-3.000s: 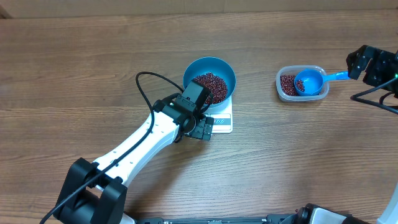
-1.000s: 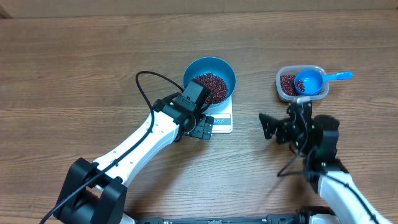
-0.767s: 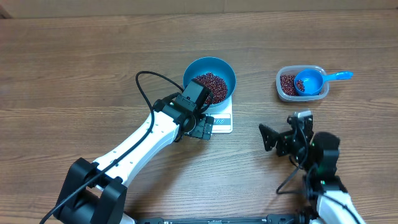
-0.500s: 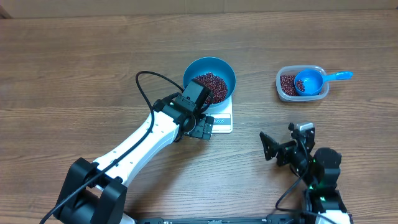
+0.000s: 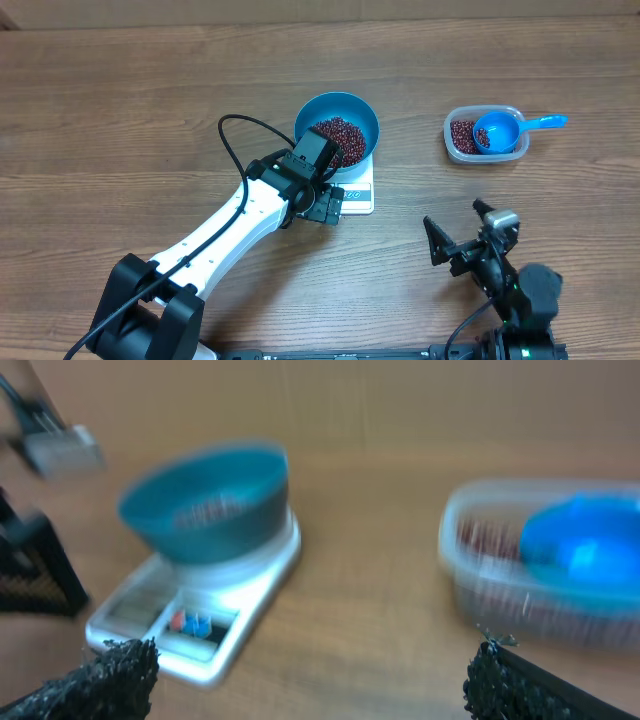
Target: Scoop item into bowl and weigh 150g on scale
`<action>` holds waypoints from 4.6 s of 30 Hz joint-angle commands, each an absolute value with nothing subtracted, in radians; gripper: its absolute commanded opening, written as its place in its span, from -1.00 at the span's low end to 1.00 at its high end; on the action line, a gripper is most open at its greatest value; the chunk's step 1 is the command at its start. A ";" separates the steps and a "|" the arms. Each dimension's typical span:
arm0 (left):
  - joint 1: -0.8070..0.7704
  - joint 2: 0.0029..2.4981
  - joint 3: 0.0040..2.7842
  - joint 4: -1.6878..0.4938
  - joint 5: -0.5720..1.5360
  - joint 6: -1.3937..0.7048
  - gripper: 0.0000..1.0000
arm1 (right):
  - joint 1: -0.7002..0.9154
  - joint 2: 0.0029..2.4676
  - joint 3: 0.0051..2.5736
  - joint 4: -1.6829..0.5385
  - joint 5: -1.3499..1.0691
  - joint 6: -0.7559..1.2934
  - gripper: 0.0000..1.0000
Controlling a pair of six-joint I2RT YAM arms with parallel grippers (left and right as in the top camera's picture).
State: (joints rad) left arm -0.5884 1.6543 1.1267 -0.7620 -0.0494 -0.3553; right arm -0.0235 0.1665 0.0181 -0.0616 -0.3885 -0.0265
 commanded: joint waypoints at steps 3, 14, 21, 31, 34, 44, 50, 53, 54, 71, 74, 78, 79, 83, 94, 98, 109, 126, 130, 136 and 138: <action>-0.589 1.660 1.142 -0.761 -0.059 -0.333 0.99 | -0.019 0.004 0.008 -0.050 -0.399 -0.026 1.00; -0.589 1.661 1.142 -0.761 -0.059 -0.333 0.99 | -0.019 0.003 0.008 -0.055 -0.398 -0.026 1.00; -0.589 1.660 1.142 -0.761 -0.059 -0.333 0.99 | -0.019 0.003 0.008 -0.055 -0.398 -0.026 1.00; -0.589 1.660 1.142 -0.761 -0.059 -0.333 0.99 | -0.019 0.003 0.008 -0.055 -0.398 -0.026 1.00; -0.589 1.661 1.142 -0.761 -0.059 -0.333 0.99 | -0.019 0.003 0.008 -0.055 -0.398 -0.026 1.00; -0.589 1.661 1.142 -0.761 -0.059 -0.333 0.99 | -0.019 0.003 0.008 -0.055 -0.398 -0.026 1.00; -0.589 1.660 1.142 -0.761 -0.059 -0.333 0.99 | -0.019 0.003 0.008 -0.055 -0.398 -0.026 1.00; -0.589 1.661 1.142 -0.761 -0.059 -0.333 0.99 | -0.019 0.003 0.008 -0.055 -0.398 -0.026 1.00; -0.589 1.661 1.142 -0.761 -0.059 -0.333 0.98 | -0.019 0.003 0.008 -0.055 -0.398 -0.026 1.00; -0.588 1.660 1.142 -0.755 -0.113 -0.309 0.99 | -0.019 0.003 0.008 -0.055 -0.398 -0.026 1.00; -0.588 1.641 1.142 -0.731 -0.200 -0.309 0.99 | -0.019 0.003 0.008 -0.055 -0.398 -0.026 1.00; -0.587 1.568 1.141 -0.681 -0.294 -0.309 0.99 | -0.019 0.003 0.008 -0.055 -0.398 -0.026 1.00; -0.587 1.550 1.141 -0.670 -0.305 -0.309 0.99 | -0.019 0.003 0.008 -0.055 -0.398 -0.026 1.00; -0.582 1.466 1.140 -0.646 -0.342 -0.302 0.99 | -0.019 0.003 0.008 -0.055 -0.398 -0.026 1.00; -0.409 1.321 0.949 -0.391 -0.176 -0.291 0.99 | -0.019 0.003 0.008 -0.055 -0.398 -0.026 1.00; -0.295 1.261 0.766 -0.039 0.035 -0.292 0.99 | -0.019 0.003 0.008 -0.055 -0.398 -0.026 1.00; -0.164 1.065 0.371 0.284 0.165 -0.295 0.99 | -0.019 0.003 0.008 -0.055 -0.398 -0.026 1.00; -0.138 0.663 0.005 0.466 0.093 -0.295 0.99 | -0.019 0.003 0.008 -0.055 -0.398 -0.026 1.00; -0.138 0.554 0.005 0.363 0.048 -0.291 0.99 | -0.019 0.003 0.008 -0.055 -0.398 -0.026 1.00; -0.138 0.358 0.005 0.094 -0.028 -0.291 0.99 | -0.019 0.003 0.008 -0.055 -0.398 -0.026 1.00; -0.138 0.295 0.005 0.014 -0.040 -0.291 0.99 | -0.019 0.003 0.008 -0.055 -0.398 -0.026 1.00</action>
State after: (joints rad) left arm -0.1429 0.3771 0.0082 0.0742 0.0170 -0.3058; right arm -0.0235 0.0128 0.0181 -0.0566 -0.3935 -0.0254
